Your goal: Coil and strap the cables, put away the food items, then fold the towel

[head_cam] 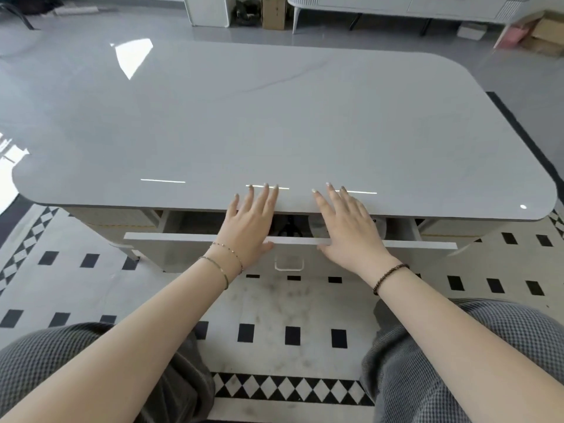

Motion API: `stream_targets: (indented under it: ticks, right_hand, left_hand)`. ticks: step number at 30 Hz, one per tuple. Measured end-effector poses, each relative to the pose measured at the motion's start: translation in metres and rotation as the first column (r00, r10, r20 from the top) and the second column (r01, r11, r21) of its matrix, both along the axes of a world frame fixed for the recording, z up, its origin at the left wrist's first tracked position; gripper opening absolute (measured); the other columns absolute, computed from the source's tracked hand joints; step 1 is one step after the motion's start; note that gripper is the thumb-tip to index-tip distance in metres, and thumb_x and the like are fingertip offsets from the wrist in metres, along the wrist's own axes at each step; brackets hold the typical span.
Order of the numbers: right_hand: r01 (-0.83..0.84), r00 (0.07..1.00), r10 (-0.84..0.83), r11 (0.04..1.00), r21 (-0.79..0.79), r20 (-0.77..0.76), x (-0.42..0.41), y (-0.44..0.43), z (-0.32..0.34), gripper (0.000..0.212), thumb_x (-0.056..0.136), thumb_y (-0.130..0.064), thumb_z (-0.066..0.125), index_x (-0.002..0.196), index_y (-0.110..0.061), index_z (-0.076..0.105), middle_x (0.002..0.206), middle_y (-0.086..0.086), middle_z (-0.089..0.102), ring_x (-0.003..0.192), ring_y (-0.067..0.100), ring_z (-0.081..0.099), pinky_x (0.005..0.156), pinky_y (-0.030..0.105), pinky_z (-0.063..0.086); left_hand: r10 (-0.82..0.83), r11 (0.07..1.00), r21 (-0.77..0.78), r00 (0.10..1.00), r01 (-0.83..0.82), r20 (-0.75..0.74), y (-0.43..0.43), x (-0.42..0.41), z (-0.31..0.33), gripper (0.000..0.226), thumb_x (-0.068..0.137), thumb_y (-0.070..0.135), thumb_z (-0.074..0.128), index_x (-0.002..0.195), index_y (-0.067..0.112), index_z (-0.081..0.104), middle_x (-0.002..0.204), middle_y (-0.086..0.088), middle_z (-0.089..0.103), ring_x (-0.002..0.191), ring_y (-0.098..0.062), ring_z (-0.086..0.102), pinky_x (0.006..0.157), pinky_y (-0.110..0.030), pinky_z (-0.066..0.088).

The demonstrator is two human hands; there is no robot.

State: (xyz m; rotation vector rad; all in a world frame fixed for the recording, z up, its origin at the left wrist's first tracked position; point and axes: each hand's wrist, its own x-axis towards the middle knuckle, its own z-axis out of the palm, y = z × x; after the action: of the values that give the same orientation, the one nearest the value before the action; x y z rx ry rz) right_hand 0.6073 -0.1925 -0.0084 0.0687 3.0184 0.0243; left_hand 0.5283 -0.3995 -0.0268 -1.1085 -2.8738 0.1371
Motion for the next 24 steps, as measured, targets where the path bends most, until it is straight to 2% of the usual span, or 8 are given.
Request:
stream_targets:
  ticks: [2,6,12,14,16,18,19,24]
  right_hand:
    - [0.035,0.998,-0.034,0.999,-0.024,0.054,-0.01,0.004,-0.002,0.095,0.092,-0.037,0.064,0.16,-0.021,0.0,0.168,0.009,-0.002,0.154,0.034,0.005,0.125,0.044,0.012]
    - [0.036,0.989,-0.033,0.999,-0.021,0.144,-0.027,0.009,-0.003,0.087,0.096,-0.034,0.058,0.16,-0.02,0.0,0.168,0.009,-0.002,0.154,0.036,0.004,0.125,0.045,0.013]
    - [-0.013,0.996,0.002,0.992,0.123,0.091,-0.036,0.008,-0.01,0.077,0.099,-0.026,0.056,0.159,-0.011,0.01,0.165,0.02,0.012,0.148,0.048,0.018,0.121,0.051,0.023]
    - [-0.014,0.998,0.0,0.979,0.205,0.067,-0.039,0.007,-0.013,0.072,0.095,-0.021,0.063,0.154,-0.008,0.025,0.157,0.023,0.03,0.139,0.051,0.035,0.112,0.052,0.038]
    - [-0.003,0.999,-0.013,0.951,0.309,0.049,-0.045,0.006,-0.015,0.069,0.079,-0.018,0.079,0.14,-0.009,0.048,0.131,0.019,0.056,0.112,0.046,0.061,0.082,0.044,0.055]
    - [0.004,1.0,-0.007,0.918,0.397,0.008,-0.049,0.007,-0.018,0.068,0.061,-0.016,0.088,0.123,-0.012,0.06,0.098,0.006,0.062,0.078,0.029,0.067,0.051,0.028,0.044]
    - [-0.001,1.0,0.005,0.912,0.41,-0.008,-0.051,0.007,-0.018,0.068,0.055,-0.015,0.088,0.119,-0.013,0.063,0.089,0.003,0.059,0.069,0.024,0.064,0.045,0.025,0.034]
    - [-0.005,1.0,0.003,0.886,0.464,0.005,-0.051,0.001,-0.014,0.065,0.052,-0.005,0.069,0.115,-0.017,0.066,0.083,-0.001,0.057,0.059,0.018,0.063,0.043,0.022,0.02]
  left_hand:
    - [0.036,0.997,-0.062,0.999,-0.035,0.019,0.0,-0.01,-0.005,0.11,0.091,0.05,0.066,0.158,0.007,-0.009,0.168,-0.011,0.007,0.154,-0.037,0.009,0.123,-0.055,0.016]
    - [0.059,0.994,-0.091,0.995,-0.052,0.079,0.0,-0.028,-0.008,0.102,0.091,0.034,0.068,0.16,0.016,-0.004,0.168,-0.005,0.001,0.154,-0.034,0.004,0.122,-0.055,0.017]
    - [0.042,0.999,-0.026,0.995,-0.04,0.09,0.005,-0.038,-0.014,0.097,0.092,0.018,0.068,0.16,0.023,0.0,0.168,-0.003,0.001,0.153,-0.038,0.004,0.121,-0.059,0.015]
    - [0.039,0.999,0.014,0.997,-0.04,0.063,0.006,-0.041,-0.02,0.095,0.092,0.012,0.067,0.161,0.024,0.004,0.169,-0.002,0.004,0.153,-0.04,0.007,0.121,-0.059,0.014]
    - [0.041,0.997,0.066,0.998,-0.044,0.045,0.007,-0.043,-0.025,0.09,0.091,0.001,0.063,0.161,0.024,0.011,0.168,-0.002,0.01,0.153,-0.041,0.01,0.122,-0.059,0.013]
    - [0.039,0.992,0.118,0.999,-0.04,0.011,0.008,-0.047,-0.03,0.089,0.086,-0.008,0.062,0.159,0.022,0.022,0.166,-0.005,0.02,0.151,-0.042,0.017,0.121,-0.058,0.017]
    - [0.039,0.99,0.135,0.999,-0.037,-0.013,0.009,-0.048,-0.032,0.089,0.084,-0.01,0.064,0.158,0.021,0.026,0.164,-0.007,0.025,0.149,-0.043,0.022,0.12,-0.058,0.02]
    - [0.104,0.988,0.12,0.993,-0.096,-0.062,0.015,-0.05,-0.04,0.092,0.085,-0.006,0.068,0.16,0.019,0.021,0.164,-0.014,0.024,0.15,-0.04,0.024,0.122,-0.052,0.022]
